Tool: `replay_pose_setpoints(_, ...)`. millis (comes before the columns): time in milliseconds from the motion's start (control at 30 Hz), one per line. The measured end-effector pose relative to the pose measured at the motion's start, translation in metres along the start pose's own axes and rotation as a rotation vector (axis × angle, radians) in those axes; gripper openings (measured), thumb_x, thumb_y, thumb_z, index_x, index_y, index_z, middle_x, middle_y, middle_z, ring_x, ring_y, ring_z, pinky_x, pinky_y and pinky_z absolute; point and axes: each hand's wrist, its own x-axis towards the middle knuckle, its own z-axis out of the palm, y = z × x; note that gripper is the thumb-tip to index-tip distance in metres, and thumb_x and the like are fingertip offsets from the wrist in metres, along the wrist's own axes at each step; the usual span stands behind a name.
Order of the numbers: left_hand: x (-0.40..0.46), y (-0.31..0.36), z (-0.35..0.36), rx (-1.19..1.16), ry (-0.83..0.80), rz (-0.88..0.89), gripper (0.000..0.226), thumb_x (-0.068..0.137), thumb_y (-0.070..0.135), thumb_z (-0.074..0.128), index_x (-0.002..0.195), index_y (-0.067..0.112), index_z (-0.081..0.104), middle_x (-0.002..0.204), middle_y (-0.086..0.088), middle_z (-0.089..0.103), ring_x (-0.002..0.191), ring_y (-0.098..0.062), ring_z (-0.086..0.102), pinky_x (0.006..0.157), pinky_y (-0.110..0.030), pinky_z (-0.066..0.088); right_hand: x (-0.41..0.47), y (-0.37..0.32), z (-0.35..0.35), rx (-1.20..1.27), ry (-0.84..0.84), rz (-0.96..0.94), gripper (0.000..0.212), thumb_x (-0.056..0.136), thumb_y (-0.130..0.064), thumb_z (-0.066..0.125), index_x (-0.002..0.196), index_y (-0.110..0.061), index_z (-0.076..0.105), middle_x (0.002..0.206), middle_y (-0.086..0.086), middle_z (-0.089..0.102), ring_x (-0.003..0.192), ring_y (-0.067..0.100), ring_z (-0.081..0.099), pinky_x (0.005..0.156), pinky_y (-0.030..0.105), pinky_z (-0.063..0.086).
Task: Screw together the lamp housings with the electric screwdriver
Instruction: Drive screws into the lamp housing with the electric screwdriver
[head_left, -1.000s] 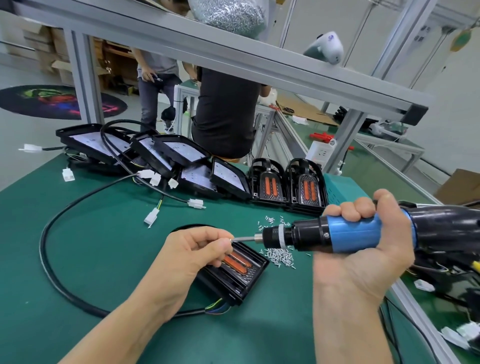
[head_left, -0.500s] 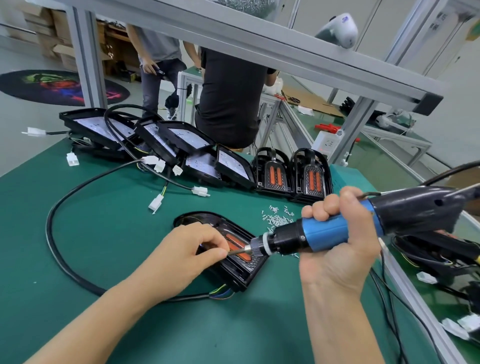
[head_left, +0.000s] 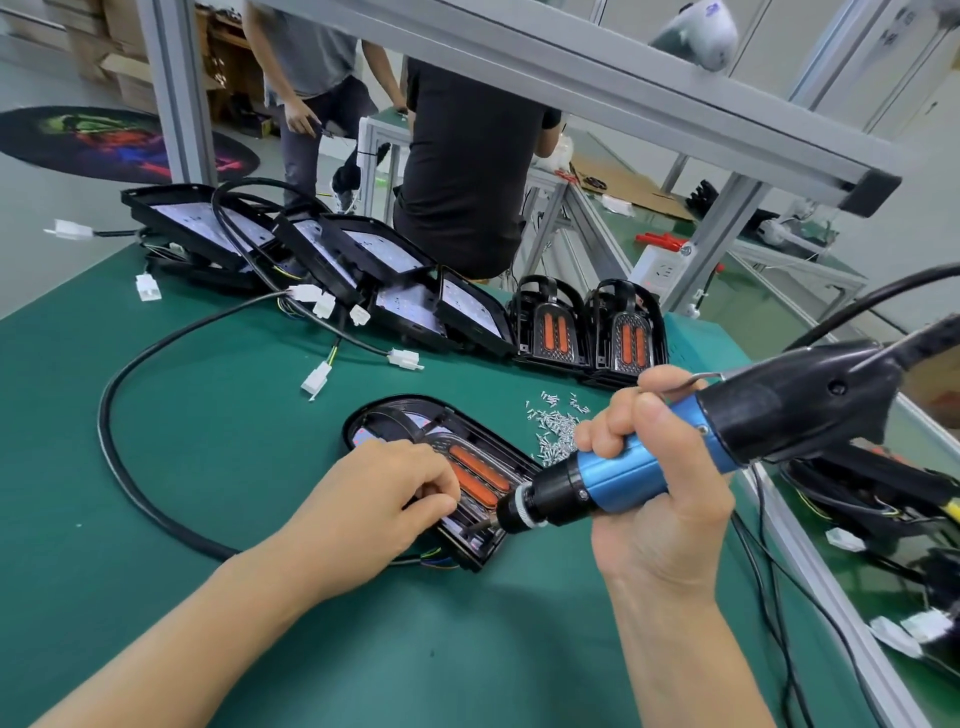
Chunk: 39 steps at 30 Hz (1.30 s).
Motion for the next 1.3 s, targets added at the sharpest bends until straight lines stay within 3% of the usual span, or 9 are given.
replay_pose_setpoints(133,-0.002,0.000,0.001,0.035,0.016,0.022,0.012,0.091,0.023,0.058,0.081,0.028,0.061,0.076,0.020,0.056,0.082,0.003,0.046,0.078,-0.014,0.033,-0.002,-0.002,-0.002,0.015,-0.050,0.015,0.016,0.064,-0.018,0.067,0.078,-0.022,0.062,0.063,-0.002,0.049,0.047,0.012,0.049,0.056,0.025,0.046)
replay_pose_setpoints(433,0.000,0.000,0.003,0.056,0.014,0.012,0.011,0.090,0.021,0.059,0.081,0.026,0.064,0.077,0.016,0.060,0.077,0.002,0.049,0.076,-0.020,0.038,-0.002,0.003,0.005,-0.076,-0.118,-0.036,0.011,0.069,-0.019,0.064,0.067,-0.029,0.063,0.061,-0.006,0.051,0.050,0.012,0.050,0.057,0.025,0.045)
replay_pose_setpoints(600,0.001,-0.001,0.003,0.071,0.006,0.007,0.011,0.091,0.023,0.058,0.081,0.028,0.063,0.077,0.017,0.059,0.079,0.004,0.048,0.075,-0.016,0.035,-0.001,0.002,0.006,-0.080,-0.135,-0.037,0.012,0.068,-0.017,0.065,0.072,-0.027,0.062,0.062,-0.003,0.051,0.050,0.013,0.049,0.056,0.026,0.045)
replay_pose_setpoints(767,0.003,0.000,0.002,0.072,0.000,-0.012,0.012,0.090,0.024,0.058,0.080,0.029,0.061,0.077,0.017,0.060,0.081,0.001,0.051,0.077,-0.019,0.038,-0.002,0.001,0.000,-0.023,0.009,-0.032,0.020,0.074,-0.005,0.061,0.085,-0.021,0.063,0.058,-0.002,0.048,0.048,0.014,0.048,0.055,0.025,0.045)
replay_pose_setpoints(867,0.010,0.004,-0.001,0.078,0.018,-0.034,0.013,0.089,0.027,0.058,0.077,0.030,0.060,0.078,0.017,0.061,0.079,-0.001,0.052,0.077,-0.022,0.039,-0.002,-0.003,-0.011,0.076,0.176,-0.070,0.018,0.075,-0.007,0.056,0.091,-0.014,0.054,0.058,-0.003,0.047,0.048,0.011,0.047,0.055,0.022,0.044)
replay_pose_setpoints(1033,0.049,0.019,-0.003,0.088,0.018,-0.018,0.011,0.087,0.023,0.061,0.078,0.028,0.063,0.073,0.014,0.059,0.070,0.000,0.049,0.071,-0.028,0.041,0.004,-0.014,-0.036,0.187,0.382,-0.104,0.015,0.074,-0.013,0.055,0.087,-0.018,0.052,0.058,-0.007,0.046,0.049,0.008,0.044,0.056,0.020,0.044)
replay_pose_setpoints(1167,0.100,0.030,0.014,0.175,-0.018,-0.022,0.008,0.087,0.025,0.061,0.082,0.027,0.067,0.078,0.013,0.061,0.077,-0.009,0.053,0.073,-0.028,0.043,0.003,-0.021,-0.051,0.205,0.442,-0.137,0.014,0.074,-0.015,0.054,0.087,-0.019,0.052,0.057,-0.008,0.045,0.048,0.007,0.044,0.056,0.019,0.043)
replay_pose_setpoints(1300,0.150,0.031,0.040,0.190,-0.173,-0.117,0.008,0.087,0.020,0.064,0.085,0.023,0.072,0.077,0.014,0.062,0.080,-0.012,0.059,0.073,-0.026,0.046,-0.004,-0.022,-0.059,0.220,0.478,-0.145,0.015,0.073,-0.014,0.055,0.087,-0.018,0.053,0.057,-0.006,0.045,0.048,0.008,0.044,0.056,0.017,0.045)
